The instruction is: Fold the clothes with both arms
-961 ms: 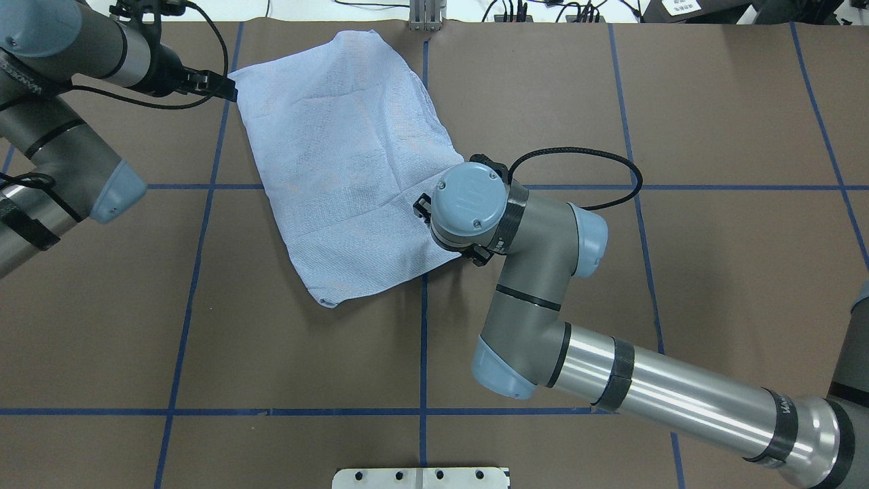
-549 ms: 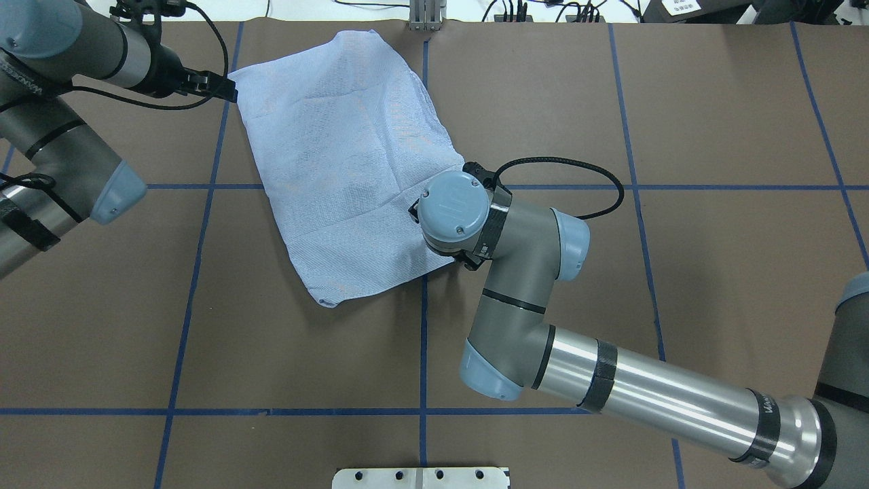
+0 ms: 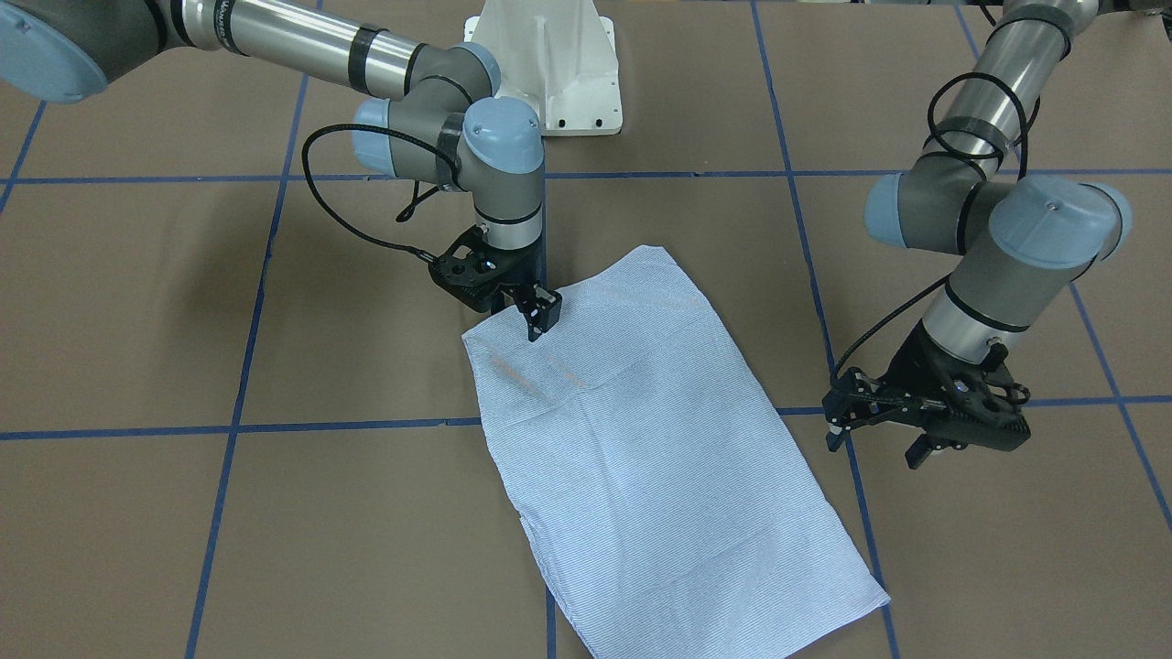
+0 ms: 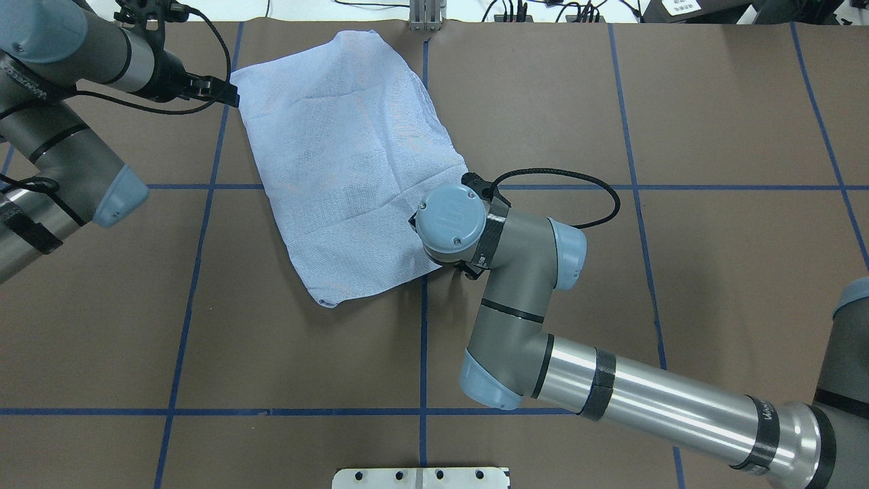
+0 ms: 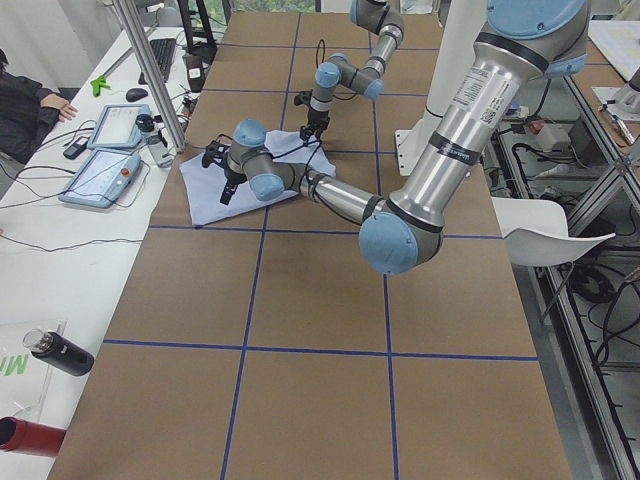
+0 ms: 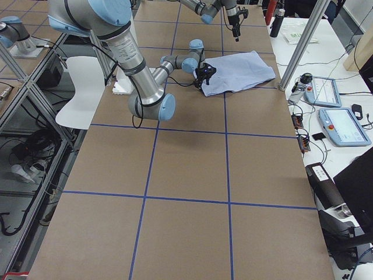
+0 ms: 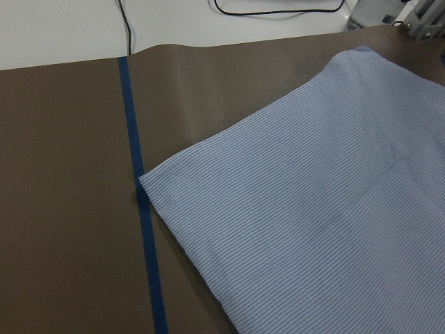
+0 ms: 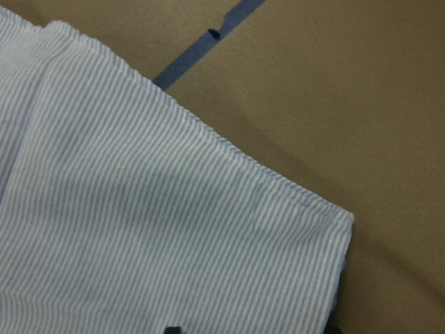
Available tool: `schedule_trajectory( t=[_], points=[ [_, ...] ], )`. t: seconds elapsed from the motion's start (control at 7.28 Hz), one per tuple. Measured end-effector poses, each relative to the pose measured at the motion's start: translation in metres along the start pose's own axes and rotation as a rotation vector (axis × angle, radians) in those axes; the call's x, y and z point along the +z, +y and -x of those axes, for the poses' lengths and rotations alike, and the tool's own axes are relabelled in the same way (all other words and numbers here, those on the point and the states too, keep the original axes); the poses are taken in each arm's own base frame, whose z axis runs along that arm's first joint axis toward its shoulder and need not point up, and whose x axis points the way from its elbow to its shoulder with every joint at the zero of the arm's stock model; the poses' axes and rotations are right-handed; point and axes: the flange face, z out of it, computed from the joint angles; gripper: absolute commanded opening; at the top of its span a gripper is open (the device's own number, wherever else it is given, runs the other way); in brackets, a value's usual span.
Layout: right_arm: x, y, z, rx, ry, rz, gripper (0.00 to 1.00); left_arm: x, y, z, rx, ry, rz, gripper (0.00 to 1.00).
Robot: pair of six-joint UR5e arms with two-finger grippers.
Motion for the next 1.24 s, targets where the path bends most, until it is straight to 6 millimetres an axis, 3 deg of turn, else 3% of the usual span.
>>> schedule_trajectory(
  t=[0.14,0.27,0.96,1.24],
  points=[
    [0.002,0.001,0.000,-0.001,-0.001,-0.007,0.26,0.000,0.001,0.001,0.000,-0.001,0.001,1.00],
    [0.004,0.002,0.002,0.004,-0.005,-0.021,0.00,0.001,0.001,0.001,-0.001,-0.002,0.002,1.00],
    [-0.003,0.006,0.010,0.014,-0.029,-0.028,0.00,0.002,0.003,0.002,0.000,-0.003,0.005,1.00],
    [-0.014,0.005,0.005,0.001,-0.045,-0.014,0.00,0.002,0.007,-0.007,-0.020,0.019,0.014,1.00]
  ],
)
